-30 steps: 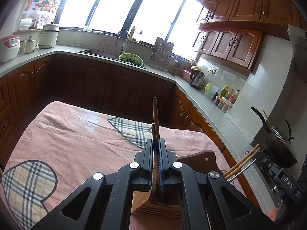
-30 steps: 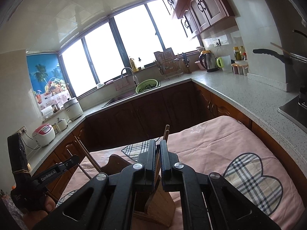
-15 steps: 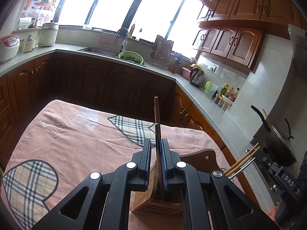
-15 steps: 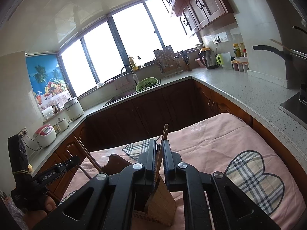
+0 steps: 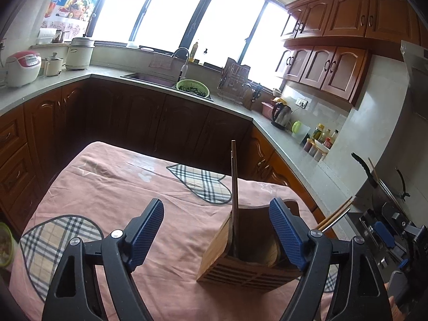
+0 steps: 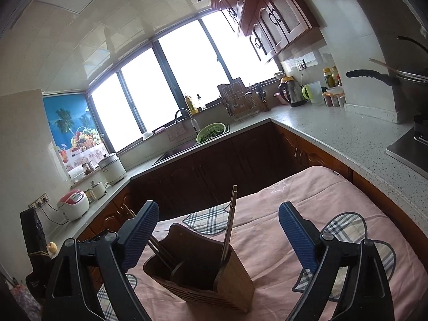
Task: Organize utensils
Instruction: 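Open both tools to drop the chopsticks into the holder, then move both open tools back down to the loose chopsticks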
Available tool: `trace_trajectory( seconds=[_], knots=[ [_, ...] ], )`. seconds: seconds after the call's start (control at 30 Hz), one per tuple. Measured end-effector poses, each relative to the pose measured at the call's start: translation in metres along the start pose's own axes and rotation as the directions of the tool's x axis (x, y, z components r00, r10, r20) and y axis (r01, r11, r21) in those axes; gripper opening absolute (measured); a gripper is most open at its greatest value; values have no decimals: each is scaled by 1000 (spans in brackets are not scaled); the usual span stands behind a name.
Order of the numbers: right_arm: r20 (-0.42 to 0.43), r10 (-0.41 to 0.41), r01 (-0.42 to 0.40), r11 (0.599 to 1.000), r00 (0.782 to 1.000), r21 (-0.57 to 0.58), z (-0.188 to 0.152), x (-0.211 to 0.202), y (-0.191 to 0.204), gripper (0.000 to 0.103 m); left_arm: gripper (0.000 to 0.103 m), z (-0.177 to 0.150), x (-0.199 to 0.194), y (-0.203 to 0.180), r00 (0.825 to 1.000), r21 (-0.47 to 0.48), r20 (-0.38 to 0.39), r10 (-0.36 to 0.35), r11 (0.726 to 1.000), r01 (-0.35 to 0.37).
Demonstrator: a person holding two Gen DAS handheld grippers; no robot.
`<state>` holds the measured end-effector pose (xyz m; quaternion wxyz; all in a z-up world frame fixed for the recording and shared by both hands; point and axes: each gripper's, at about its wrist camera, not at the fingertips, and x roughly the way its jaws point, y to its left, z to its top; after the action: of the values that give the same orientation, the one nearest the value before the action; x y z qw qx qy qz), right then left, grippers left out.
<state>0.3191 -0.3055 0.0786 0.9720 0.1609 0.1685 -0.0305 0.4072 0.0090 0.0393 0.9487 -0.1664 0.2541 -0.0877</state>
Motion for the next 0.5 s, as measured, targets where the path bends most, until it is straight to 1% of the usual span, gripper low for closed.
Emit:
trace_trajectory(
  seconds=[0.07, 0.3, 0.5],
  knots=[
    [3, 4, -4, 1000, 1000, -6, -2, -8, 2, 99, 81, -6, -14, 0, 1000, 1, -3, 0, 1000, 0],
    [-6, 25, -25, 999, 1000, -31, -10, -38, 14, 99, 81, -28, -67, 0, 1000, 18, -13, 13, 1000, -12],
    [-33, 42, -44, 997, 999, -59, -25, -61, 22, 100, 81, -48, -106, 7, 998, 14, -53, 23, 1000, -23]
  ],
)
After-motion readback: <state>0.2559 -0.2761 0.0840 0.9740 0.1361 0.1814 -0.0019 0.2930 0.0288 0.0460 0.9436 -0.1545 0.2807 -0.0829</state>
